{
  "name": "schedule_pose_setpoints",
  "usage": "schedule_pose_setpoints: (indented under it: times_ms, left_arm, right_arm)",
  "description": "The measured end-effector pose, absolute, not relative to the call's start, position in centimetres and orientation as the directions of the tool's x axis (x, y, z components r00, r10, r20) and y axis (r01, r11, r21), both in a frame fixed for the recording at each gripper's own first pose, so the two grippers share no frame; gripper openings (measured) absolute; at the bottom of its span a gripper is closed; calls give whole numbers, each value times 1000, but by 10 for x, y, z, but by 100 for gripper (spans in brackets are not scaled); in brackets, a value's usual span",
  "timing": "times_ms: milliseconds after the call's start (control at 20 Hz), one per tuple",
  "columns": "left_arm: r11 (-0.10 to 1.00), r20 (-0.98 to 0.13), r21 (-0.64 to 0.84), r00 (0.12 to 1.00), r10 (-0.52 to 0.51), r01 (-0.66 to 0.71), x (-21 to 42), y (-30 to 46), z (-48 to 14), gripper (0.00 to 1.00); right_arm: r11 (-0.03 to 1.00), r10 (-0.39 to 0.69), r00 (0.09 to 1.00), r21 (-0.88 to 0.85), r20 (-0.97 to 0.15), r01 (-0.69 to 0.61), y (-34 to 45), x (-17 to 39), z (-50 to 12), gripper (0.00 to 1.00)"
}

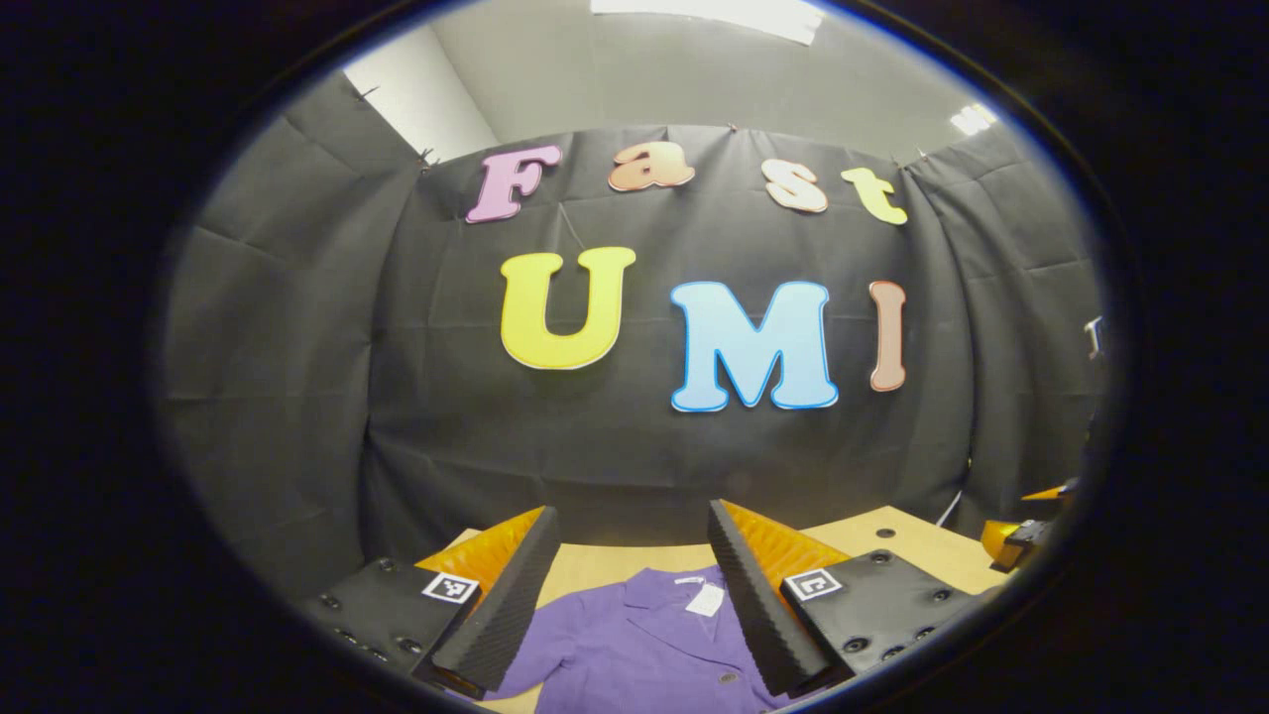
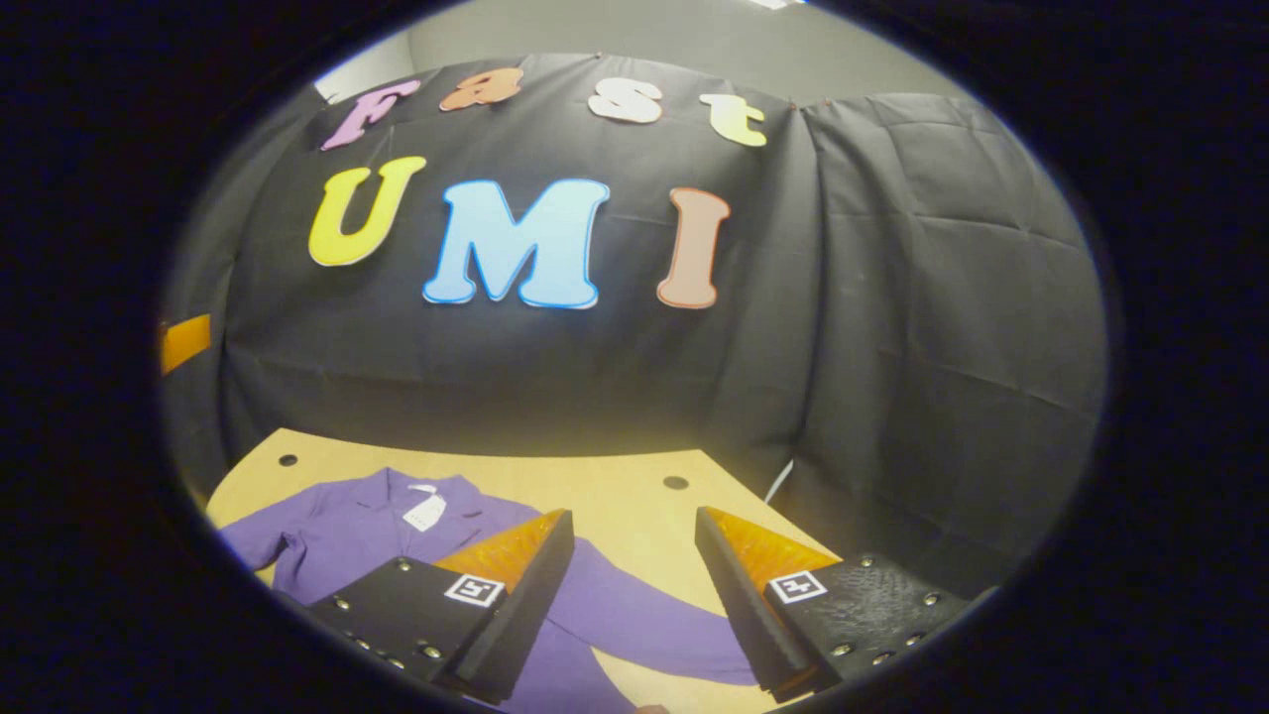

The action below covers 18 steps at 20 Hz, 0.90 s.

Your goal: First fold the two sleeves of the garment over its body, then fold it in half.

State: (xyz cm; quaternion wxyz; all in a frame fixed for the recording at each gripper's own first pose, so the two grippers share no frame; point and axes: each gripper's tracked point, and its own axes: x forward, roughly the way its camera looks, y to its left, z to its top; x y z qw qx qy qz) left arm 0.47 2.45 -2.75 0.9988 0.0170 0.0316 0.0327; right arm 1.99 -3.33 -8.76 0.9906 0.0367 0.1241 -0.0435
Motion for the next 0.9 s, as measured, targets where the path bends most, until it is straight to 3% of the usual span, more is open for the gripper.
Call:
schedule_pose_setpoints:
  times_ms: [300,750,900]
  left_arm:
    - [996,-81,53,993,82,-78,6,26,-35,94]
    - [993,-103,57,988,112,-106,5,8,-45,94]
    - [989,-124,52,982,143,-137,1,1,-54,94]
  right_arm:
    - [964,-194,858,69,-476,257,-93,16,-176,82]
    - [902,-194,636,120,-747,415,-141,-10,-311,82]
    - [894,-194,584,103,-788,436,-155,-17,-337,82]
